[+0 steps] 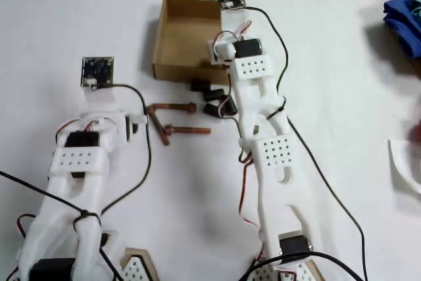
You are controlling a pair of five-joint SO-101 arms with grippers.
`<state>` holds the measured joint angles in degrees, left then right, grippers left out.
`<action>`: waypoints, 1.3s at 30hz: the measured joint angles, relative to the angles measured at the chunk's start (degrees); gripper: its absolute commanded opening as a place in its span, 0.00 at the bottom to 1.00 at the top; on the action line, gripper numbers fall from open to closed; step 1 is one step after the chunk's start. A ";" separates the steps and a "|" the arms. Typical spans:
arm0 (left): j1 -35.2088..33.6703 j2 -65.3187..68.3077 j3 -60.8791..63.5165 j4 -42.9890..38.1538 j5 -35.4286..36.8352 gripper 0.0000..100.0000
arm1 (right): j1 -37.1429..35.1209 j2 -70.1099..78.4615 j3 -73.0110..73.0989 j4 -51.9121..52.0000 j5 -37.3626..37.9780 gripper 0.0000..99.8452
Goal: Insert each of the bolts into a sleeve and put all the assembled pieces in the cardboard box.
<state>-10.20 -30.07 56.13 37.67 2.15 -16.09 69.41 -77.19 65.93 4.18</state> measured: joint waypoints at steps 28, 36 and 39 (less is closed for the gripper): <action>0.00 0.00 0.00 0.00 0.00 0.19 | 0.44 -0.09 -0.09 -0.09 0.00 0.10; 0.00 0.00 0.00 0.00 0.00 0.19 | 0.44 -0.09 -0.09 -0.09 0.09 0.10; 0.00 0.00 0.00 0.00 0.00 0.19 | 0.44 -0.70 -0.09 0.00 0.09 0.10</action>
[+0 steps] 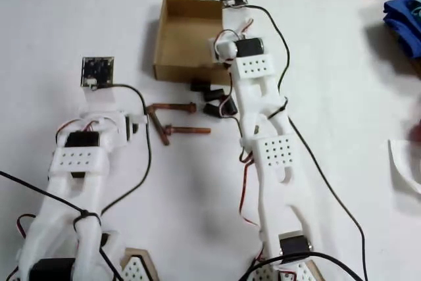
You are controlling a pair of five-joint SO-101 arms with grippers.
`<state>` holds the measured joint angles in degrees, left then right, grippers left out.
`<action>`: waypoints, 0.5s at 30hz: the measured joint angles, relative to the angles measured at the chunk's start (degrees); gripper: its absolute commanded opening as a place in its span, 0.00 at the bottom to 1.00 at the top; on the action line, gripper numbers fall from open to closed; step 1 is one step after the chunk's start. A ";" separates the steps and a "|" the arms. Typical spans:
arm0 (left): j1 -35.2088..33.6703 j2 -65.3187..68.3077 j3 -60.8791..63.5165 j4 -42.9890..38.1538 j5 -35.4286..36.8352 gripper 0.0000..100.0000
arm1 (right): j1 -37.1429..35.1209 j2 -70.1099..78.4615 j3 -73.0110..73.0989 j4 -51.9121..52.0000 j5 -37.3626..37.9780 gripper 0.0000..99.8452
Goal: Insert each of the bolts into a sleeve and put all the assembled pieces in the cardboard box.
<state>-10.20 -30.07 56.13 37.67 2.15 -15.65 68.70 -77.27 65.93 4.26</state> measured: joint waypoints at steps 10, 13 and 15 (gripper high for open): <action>0.00 0.00 0.00 0.00 0.00 0.19 | 4.84 -13.54 0.00 17.23 0.00 0.09; 0.00 0.00 0.00 0.00 0.00 0.19 | 6.15 -14.42 0.00 24.79 2.90 0.09; 0.00 0.00 0.00 0.00 0.00 0.19 | 6.15 -14.42 0.00 29.54 4.75 0.09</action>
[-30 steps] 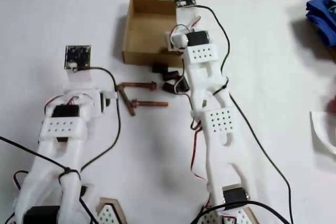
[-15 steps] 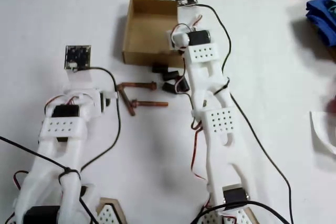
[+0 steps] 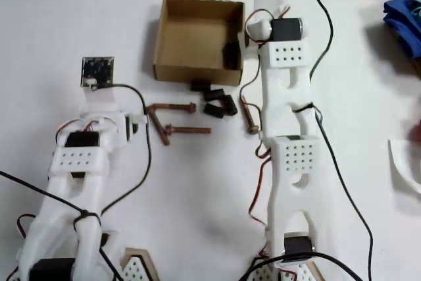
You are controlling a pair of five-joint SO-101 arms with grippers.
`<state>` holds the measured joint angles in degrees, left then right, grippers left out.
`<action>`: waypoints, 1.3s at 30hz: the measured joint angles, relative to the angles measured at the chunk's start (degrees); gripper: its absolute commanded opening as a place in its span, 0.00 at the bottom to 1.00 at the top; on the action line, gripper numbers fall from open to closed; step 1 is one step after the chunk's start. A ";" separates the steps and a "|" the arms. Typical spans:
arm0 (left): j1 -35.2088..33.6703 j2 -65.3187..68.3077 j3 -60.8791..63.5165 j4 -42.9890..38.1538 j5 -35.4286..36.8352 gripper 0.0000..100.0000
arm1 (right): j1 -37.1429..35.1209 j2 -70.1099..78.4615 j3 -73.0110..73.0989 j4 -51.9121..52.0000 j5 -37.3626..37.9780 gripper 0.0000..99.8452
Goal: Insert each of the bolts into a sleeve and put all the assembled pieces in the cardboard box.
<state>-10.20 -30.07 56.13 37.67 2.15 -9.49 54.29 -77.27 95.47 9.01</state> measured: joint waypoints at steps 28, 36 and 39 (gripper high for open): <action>0.00 0.00 0.00 0.00 0.00 0.19 | -15.65 -14.95 37.27 2.02 9.49 0.09; 0.00 0.00 0.00 0.00 0.00 0.19 | -15.47 -11.87 37.54 -3.78 22.86 0.09; 0.00 0.00 0.00 0.00 0.00 0.19 | -15.47 -9.32 37.54 -4.13 24.53 0.09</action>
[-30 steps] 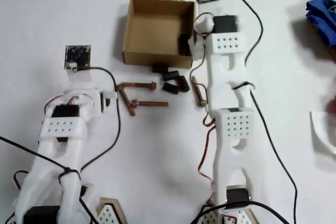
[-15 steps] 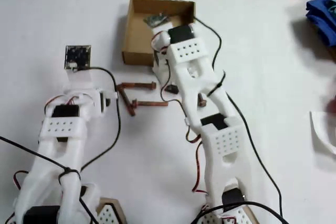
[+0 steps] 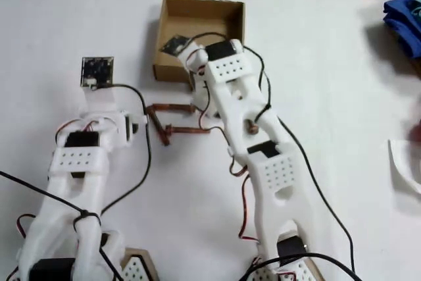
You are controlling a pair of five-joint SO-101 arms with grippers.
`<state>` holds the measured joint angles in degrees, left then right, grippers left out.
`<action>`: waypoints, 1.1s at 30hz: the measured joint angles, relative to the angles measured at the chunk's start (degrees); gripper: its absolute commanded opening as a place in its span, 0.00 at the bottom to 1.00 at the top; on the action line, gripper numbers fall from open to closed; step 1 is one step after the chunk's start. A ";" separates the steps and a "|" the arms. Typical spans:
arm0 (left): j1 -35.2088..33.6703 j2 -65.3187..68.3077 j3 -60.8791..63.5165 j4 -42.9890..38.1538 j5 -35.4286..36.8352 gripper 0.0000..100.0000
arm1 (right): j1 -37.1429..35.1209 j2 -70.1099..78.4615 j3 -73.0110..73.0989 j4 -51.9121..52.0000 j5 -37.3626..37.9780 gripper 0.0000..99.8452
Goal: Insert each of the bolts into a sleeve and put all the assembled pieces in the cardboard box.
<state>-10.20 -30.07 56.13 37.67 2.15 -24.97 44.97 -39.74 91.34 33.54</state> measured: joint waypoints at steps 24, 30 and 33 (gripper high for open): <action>0.00 0.00 0.00 0.00 0.00 0.19 | 0.00 6.51 -0.09 -4.04 3.34 0.10; 0.00 0.00 0.00 0.00 0.00 0.19 | 0.00 6.86 -2.29 -3.43 3.25 0.10; 0.00 0.00 0.00 0.00 0.00 0.19 | 0.00 7.03 -3.25 -3.43 3.25 0.10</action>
<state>-10.20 -30.07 56.13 37.67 2.15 -24.97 52.00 -42.99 87.91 36.79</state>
